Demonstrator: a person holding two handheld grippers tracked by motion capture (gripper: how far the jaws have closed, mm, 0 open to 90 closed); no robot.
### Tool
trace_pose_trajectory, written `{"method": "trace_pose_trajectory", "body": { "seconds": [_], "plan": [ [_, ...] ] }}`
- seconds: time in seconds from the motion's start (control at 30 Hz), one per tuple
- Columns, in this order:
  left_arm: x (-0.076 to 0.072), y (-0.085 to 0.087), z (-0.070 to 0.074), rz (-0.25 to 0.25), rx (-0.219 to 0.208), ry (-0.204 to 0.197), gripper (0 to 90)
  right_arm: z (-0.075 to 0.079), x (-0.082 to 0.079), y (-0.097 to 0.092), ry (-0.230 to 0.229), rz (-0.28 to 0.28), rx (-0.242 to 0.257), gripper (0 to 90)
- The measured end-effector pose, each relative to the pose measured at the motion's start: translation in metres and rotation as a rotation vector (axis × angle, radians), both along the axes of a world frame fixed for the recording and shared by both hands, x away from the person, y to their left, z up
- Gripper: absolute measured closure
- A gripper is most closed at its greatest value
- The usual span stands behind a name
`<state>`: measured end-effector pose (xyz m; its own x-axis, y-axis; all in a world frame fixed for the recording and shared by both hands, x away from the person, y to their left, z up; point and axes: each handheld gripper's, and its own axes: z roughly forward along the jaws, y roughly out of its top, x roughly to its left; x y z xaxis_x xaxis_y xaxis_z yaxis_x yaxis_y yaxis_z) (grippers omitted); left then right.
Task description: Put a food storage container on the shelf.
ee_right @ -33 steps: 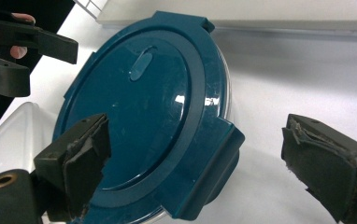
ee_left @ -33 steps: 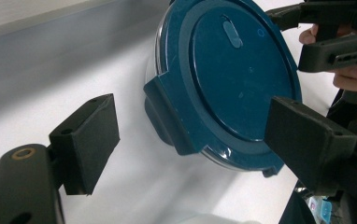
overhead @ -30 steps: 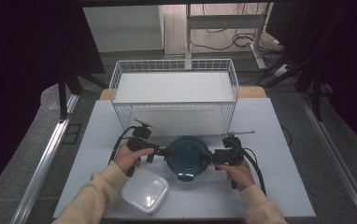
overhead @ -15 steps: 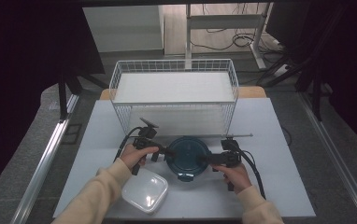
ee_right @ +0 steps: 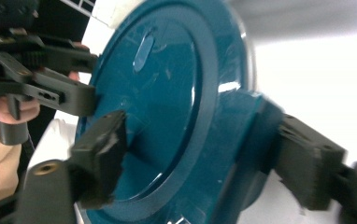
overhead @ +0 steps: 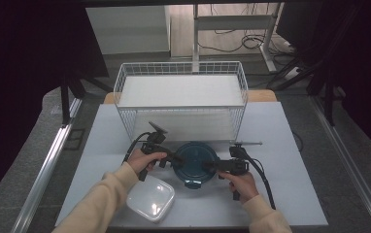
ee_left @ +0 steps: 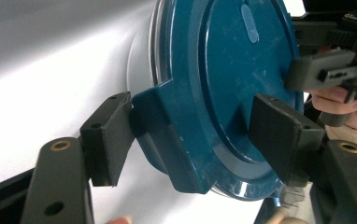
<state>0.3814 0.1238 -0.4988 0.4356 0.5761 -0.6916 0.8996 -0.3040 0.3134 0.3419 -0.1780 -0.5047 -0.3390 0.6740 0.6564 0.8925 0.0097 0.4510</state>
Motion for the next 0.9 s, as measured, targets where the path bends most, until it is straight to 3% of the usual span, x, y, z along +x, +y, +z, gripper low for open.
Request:
{"method": "trace_pose_trajectory", "body": {
  "seconds": [0.33,0.9],
  "plan": [
    [0.005,0.003,-0.002,0.019,-0.024,0.058,35.2,-0.002,0.002,-0.009,0.027,-0.047,0.059,34.0],
    [-0.001,0.007,0.007,0.051,-0.040,0.047,42.3,0.000,-0.003,-0.014,0.026,-0.102,0.109,39.8]
  ]
}}
